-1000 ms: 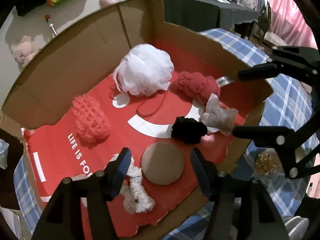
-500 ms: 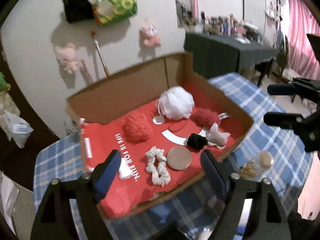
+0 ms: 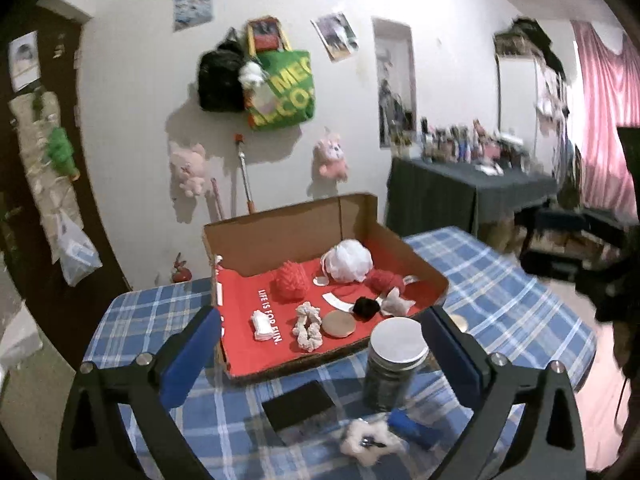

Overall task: Organize soft objects
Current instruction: 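Withdraw both tools from the box toward the white star scrunchie and blue sponge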

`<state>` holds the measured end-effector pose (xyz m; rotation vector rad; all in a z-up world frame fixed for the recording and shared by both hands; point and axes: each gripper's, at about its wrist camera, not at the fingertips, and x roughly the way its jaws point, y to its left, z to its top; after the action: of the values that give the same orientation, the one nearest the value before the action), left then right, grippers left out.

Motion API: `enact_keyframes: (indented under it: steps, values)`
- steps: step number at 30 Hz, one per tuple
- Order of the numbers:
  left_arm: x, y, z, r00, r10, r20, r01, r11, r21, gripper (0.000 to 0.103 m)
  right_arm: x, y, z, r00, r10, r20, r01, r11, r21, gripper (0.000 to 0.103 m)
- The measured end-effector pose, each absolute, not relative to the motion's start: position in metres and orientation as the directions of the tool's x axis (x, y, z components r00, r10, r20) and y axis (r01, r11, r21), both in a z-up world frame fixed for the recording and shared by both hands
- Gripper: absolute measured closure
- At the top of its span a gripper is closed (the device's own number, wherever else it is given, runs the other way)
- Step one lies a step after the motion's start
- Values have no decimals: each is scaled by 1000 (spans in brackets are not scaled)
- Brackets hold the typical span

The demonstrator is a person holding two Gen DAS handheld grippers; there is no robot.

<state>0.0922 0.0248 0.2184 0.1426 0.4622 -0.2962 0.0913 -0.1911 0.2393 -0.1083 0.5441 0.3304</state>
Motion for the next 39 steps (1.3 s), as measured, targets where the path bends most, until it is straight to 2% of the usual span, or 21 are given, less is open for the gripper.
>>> enact_keyframes:
  steps: [2, 6, 11, 17, 21, 27, 39]
  values:
    - [74, 27, 217, 875, -243, -419, 295, 954, 61, 0, 73, -188, 239, 823, 271, -499, -331, 943, -34, 11]
    - [41, 33, 206, 898, -237, -370, 266, 963, 29, 0, 39, -180, 230, 853, 264, -451, -321, 946, -54, 11]
    - [12, 36, 178, 921, -188, -341, 201, 979, 5, 0, 5, -178, 207, 893, 223, -391, -258, 965, -39, 7]
    - [2, 39, 135, 919, -139, -370, 130, 990, -50, 0, -13, -181, 168, 913, 179, -366, -191, 982, 4, 7]
    - [6, 35, 106, 912, -84, -401, 82, 996, -22, 0, -17, -183, 145, 934, 111, -339, -115, 993, 7, 7]
    - [15, 29, 72, 877, -79, -474, 79, 997, -21, 0, -8, -184, 113, 921, 79, -382, -75, 997, 25, 7]
    - [28, 24, 28, 835, -37, -550, 43, 999, -2, 0, 8, -185, 55, 873, 60, -485, -35, 998, 60, 7]
